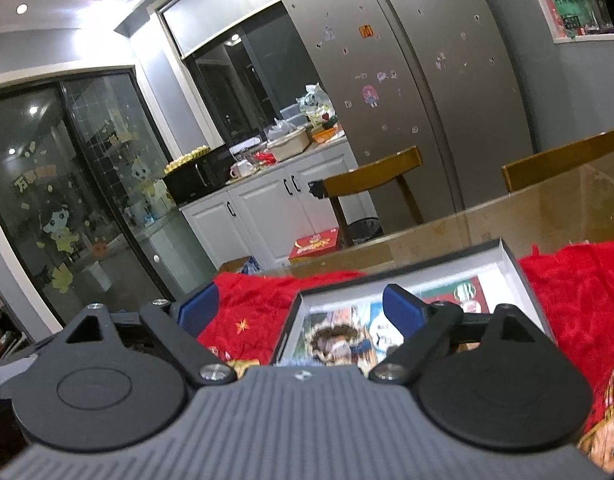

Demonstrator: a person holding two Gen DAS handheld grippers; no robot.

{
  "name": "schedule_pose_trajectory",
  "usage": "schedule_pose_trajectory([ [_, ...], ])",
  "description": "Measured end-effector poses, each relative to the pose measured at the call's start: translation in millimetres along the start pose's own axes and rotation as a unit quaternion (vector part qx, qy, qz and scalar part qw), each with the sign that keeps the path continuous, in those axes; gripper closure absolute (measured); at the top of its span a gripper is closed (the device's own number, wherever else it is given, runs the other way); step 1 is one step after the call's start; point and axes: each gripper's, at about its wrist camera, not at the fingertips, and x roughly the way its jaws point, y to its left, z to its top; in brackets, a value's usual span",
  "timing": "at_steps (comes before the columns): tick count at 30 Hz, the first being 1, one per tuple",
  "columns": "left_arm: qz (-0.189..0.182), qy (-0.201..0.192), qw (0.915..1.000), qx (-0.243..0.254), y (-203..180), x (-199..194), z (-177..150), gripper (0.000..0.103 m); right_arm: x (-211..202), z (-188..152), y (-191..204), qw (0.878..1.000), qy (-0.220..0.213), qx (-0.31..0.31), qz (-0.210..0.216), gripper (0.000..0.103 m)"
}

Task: Organize objects
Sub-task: 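Move the left gripper to the brown snack packet while the right gripper reaches the purple lighter, then close the left gripper on the snack packet while the right gripper grasps the purple lighter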

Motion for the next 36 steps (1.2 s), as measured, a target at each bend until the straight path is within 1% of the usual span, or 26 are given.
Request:
schedule_pose_trajectory([
  [2,-0.005,0.004,1.0000,-0.004,4.8,-9.5,-12.4,0.023,0.4,-11.1,0.0,1.000,0.006,0.000,-0.004,0.009],
  [4,-0.015,0.017,0.9997,-0.009,9.3,-13.0,-25.6,0.023,2.4,-23.9,-0.6,1.000,0.017,0.004,-0.010,0.009],
  [7,-0.025,0.037,0.9988,-0.017,14.9,-11.1,-48.9,0.023,9.0,-43.4,-5.4,0.999,0.034,0.010,-0.011,0.009],
  [10,-0.038,0.048,0.9980,-0.013,17.7,-9.5,-76.8,0.023,19.3,-57.9,-9.6,0.999,0.045,0.003,-0.019,0.009],
  [14,-0.057,0.055,0.9967,-0.019,19.2,6.6,-107.2,0.023,32.8,-74.2,-14.8,0.997,0.063,-0.005,-0.036,0.009],
  [17,-0.068,0.087,0.9939,-0.012,19.9,27.3,-125.5,0.023,39.3,-87.4,-20.4,0.995,0.089,-0.002,-0.035,0.009],
  [19,-0.061,0.108,0.9921,-0.019,20.9,39.6,-135.7,0.023,43.3,-93.2,-22.8,0.994,0.099,-0.004,-0.038,0.010],
  [21,-0.056,0.125,0.9905,-0.012,20.4,49.5,-144.7,0.023,46.5,-98.5,-23.5,0.993,0.106,-0.007,-0.043,0.010],
  [23,-0.044,0.136,0.9897,0.000,17.4,59.6,-148.0,0.023,51.2,-103.0,-24.0,0.992,0.120,-0.007,-0.044,0.010],
  [25,-0.034,0.142,0.9893,0.001,16.7,66.2,-151.6,0.023,56.3,-105.7,-26.4,0.990,0.137,0.000,-0.039,0.010],
  [27,-0.028,0.145,0.9889,-0.009,19.1,70.4,-151.3,0.023,59.4,-107.4,-28.7,0.988,0.146,0.007,-0.045,0.010],
  [31,-0.022,0.141,0.9889,-0.040,28.9,73.9,-152.8,0.023,59.3,-109.3,-29.1,0.988,0.144,0.005,-0.057,0.010],
  [33,-0.024,0.144,0.9882,-0.045,31.1,74.0,-151.8,0.024,58.5,-109.8,-29.0,0.988,0.144,0.009,-0.061,0.010],
  [34,-0.023,0.147,0.9878,-0.044,31.2,74.2,-151.6,0.025,58.3,-110.1,-28.6,0.988,0.144,0.010,-0.063,0.010],
  [36,-0.026,0.152,0.9870,-0.044,31.3,73.8,-151.5,0.035,57.3,-109.7,-27.9,0.987,0.144,0.013,-0.066,0.009],
])
